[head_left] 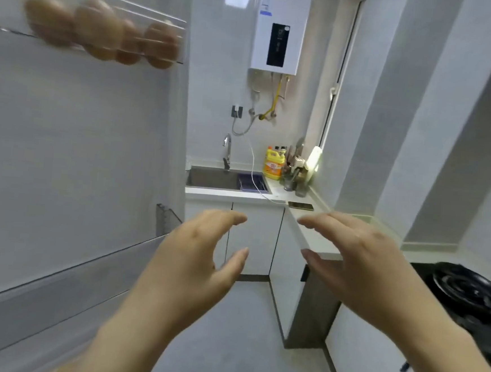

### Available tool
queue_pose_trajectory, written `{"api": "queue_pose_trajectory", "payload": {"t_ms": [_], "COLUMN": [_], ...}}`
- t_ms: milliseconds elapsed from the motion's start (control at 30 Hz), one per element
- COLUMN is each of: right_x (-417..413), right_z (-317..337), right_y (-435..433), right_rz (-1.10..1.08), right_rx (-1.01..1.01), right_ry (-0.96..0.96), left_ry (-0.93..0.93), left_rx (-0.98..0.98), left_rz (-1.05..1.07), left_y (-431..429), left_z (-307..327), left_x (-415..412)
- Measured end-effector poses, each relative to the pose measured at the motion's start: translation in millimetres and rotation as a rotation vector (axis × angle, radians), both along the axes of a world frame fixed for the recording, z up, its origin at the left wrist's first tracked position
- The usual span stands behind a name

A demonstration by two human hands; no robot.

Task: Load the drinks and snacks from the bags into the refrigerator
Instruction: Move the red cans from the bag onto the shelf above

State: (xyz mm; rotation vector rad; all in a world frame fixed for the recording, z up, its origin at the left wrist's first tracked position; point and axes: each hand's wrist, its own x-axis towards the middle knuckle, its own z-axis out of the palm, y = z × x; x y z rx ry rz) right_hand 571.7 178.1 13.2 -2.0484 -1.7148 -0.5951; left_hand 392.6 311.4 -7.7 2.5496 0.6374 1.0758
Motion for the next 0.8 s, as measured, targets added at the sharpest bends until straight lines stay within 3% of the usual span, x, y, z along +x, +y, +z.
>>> {"api": "queue_pose_trajectory", "payload": {"t_ms": [433, 800], "right_x": [88.3, 108.2], "right_z": [-8.2, -21.6], "right_y": [-73.4, -181.7], "right_rz": [-0.581, -1.068], "right_rx": [-0.023, 0.086], "right_ry": [0.100, 0.206], "left_ry": [-0.032, 0.078], "left_rx": [-0.047, -0.133], "left_rz": [-0.546, -1.039], "left_y": [0.3, -95.5], "left_z": [-4.5, -25.6], "left_x": [188.7, 307.9]}}
